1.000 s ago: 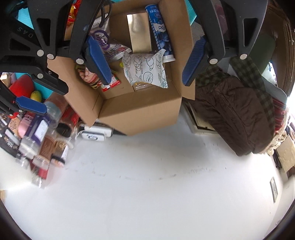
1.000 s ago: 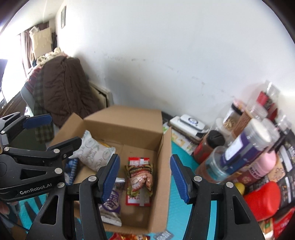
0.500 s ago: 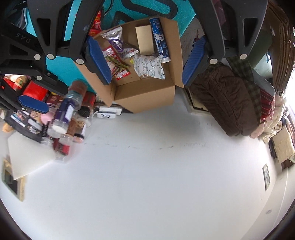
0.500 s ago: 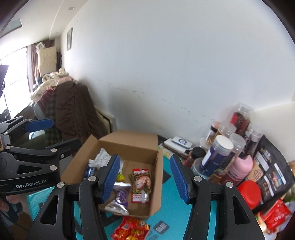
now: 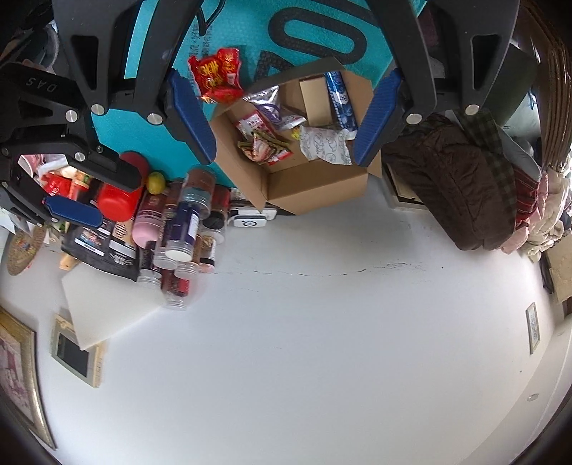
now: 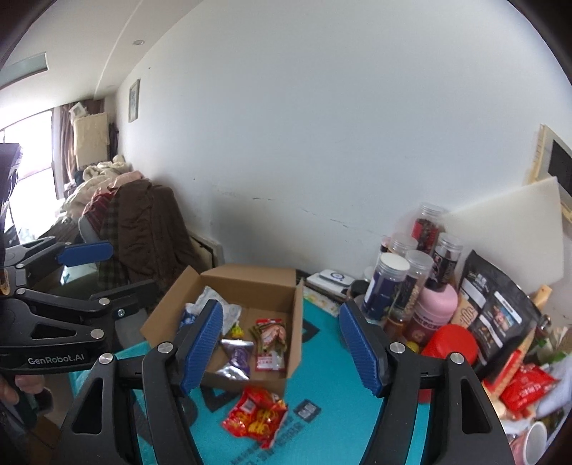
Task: Organize snacks
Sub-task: 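Withdraw both tools from the box back toward the red snack bags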
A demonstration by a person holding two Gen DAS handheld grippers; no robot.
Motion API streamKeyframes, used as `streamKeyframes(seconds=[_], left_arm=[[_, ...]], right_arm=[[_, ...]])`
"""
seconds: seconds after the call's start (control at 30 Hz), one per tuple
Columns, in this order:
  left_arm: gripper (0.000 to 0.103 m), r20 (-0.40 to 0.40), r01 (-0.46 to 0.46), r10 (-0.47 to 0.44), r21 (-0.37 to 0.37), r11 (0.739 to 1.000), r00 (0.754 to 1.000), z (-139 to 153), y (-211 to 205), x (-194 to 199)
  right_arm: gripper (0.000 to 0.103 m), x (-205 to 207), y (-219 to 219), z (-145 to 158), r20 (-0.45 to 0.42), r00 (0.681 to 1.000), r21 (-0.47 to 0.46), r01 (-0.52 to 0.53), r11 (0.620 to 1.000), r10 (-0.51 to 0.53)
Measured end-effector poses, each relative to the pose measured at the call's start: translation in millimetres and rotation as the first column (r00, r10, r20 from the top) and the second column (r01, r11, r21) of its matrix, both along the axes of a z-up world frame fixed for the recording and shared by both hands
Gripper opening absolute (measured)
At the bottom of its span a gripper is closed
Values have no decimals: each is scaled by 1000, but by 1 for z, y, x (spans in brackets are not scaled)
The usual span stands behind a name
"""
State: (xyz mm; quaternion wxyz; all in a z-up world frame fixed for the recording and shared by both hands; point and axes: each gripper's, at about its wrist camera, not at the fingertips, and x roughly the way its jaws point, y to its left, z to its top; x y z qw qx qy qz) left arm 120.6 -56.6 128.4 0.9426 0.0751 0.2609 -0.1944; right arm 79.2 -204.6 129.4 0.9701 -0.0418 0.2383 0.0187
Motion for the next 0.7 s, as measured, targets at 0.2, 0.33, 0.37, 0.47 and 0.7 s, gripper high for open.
streamKeyframes(seconds=[0.2, 0.33, 0.37, 0.47, 0.7], left_arm=[[79, 3, 37, -37, -13, 999, 999, -7, -5, -19], [79, -21, 70, -70, -22, 997, 997, -17, -10, -30], [79, -24, 76, -76, -23, 997, 997, -19, -11, -33], [79, -25, 95, -95, -14, 995, 995, -27, -14, -41], [79, -46, 129, -129, -2, 992, 991, -52, -25, -56]], right_arm=[[76, -29, -5, -7, 7, 1000, 18, 18, 1000, -18], [76, -42, -10, -16, 9, 1000, 27, 22, 999, -22], [76, -45, -12, -19, 4, 1000, 36, 22, 999, -22], [76, -52, -15, -30, -8, 999, 46, 36, 998, -36], [76, -65, -21, -56, -42, 997, 59, 66, 996, -63]])
